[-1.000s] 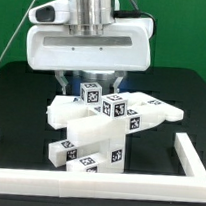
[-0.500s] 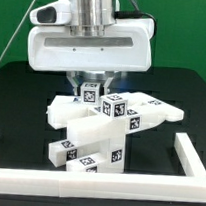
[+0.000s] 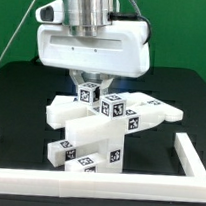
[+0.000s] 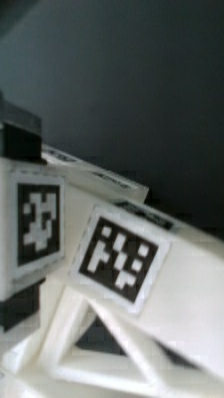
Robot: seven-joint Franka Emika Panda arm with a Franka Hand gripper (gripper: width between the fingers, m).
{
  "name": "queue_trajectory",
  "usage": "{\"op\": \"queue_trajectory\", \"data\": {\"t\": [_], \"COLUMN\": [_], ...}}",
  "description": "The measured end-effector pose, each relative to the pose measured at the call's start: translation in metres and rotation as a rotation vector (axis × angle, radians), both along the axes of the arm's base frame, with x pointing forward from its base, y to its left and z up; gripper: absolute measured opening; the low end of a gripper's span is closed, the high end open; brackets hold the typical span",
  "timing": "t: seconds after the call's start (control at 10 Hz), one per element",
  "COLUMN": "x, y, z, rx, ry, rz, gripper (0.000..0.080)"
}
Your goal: Assemble chair
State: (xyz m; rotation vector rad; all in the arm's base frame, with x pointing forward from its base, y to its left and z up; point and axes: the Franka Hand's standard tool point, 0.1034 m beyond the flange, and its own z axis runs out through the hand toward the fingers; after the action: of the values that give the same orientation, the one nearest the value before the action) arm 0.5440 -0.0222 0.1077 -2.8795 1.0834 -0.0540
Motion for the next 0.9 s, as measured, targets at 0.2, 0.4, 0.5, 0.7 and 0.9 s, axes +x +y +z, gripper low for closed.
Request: {"op": "queue_trajectory", "data": {"t": [0.2,0.4,0.5,0.7,0.9], "x": [0.001,0.0018,0.0022,0.0025,0.0024], "y": [0.0008,0.0003,0.0001,0.0008,0.0007], "z": [-0.0002,-0.0003,-0.0004,-0.0005,-0.0006], "rx": [0.031,0.062,0.07,0.077,0.076], "ry": [0.009,0.013,0.015,0.019,0.019], "rz": [-0.284,-0.462,-0.528,-0.638,-0.627], "gripper": [0.0278,0.0278,0.0278,0.0278,0.0278]}}
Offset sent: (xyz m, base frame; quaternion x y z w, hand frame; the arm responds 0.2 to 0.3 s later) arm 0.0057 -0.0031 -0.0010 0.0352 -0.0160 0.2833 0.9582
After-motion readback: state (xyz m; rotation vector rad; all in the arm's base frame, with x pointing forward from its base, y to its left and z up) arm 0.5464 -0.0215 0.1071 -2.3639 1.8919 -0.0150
